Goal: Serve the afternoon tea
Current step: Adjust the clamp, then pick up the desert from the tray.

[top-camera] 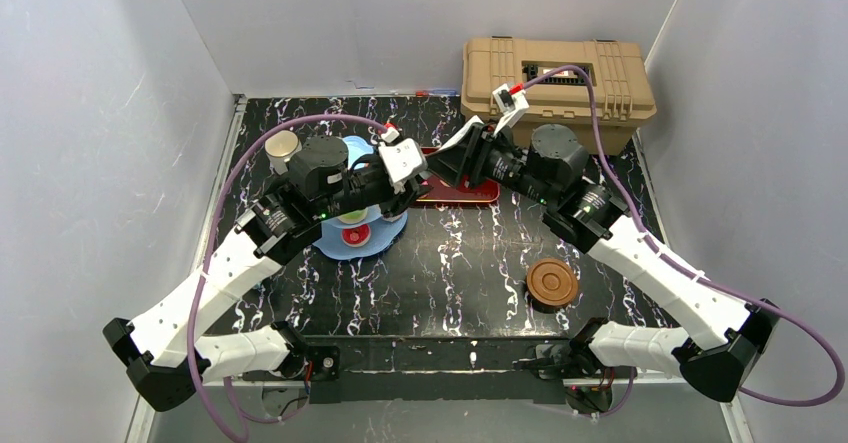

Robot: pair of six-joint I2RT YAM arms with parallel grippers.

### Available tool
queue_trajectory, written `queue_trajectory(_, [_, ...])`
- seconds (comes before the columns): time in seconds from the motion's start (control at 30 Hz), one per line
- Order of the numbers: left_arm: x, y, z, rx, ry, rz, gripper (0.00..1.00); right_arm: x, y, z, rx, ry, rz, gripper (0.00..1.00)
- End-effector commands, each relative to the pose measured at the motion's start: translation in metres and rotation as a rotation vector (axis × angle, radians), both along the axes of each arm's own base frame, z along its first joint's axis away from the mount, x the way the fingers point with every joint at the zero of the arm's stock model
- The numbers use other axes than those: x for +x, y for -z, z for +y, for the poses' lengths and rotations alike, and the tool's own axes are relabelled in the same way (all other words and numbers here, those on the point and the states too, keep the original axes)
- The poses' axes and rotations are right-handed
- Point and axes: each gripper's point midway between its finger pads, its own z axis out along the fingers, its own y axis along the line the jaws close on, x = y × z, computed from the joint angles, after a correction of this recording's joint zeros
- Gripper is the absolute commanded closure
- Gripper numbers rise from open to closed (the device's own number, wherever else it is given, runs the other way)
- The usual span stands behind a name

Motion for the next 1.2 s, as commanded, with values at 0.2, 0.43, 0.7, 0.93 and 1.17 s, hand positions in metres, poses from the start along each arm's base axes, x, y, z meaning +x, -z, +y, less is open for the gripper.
queue_trajectory(0.2, [0.001,-0.035,0.001,-0.030,0.014,-0.126,0.09,0.018,-0.003,-0.020,-0.038,0.140,-0.050,0.47])
queue_trajectory(0.43, [0.002,-0.052,0.014,-0.061,-0.064,-0.099,0.02,0.036,0.014,-0.037,-0.161,0.255,-0.116,0.47])
queue_trajectory(0.7, [0.026,-0.096,0.066,-0.038,-0.349,-0.099,0.02,0.066,0.044,-0.045,-0.294,0.359,-0.211,0.43])
queue_trajectory(0.93, [0.051,-0.121,0.126,-0.030,-0.548,-0.043,0.02,0.097,0.075,-0.028,-0.352,0.391,-0.275,0.43])
queue_trajectory(1.17, [0.086,-0.106,0.199,0.008,-0.764,0.096,0.02,0.125,0.098,-0.009,-0.392,0.399,-0.322,0.43])
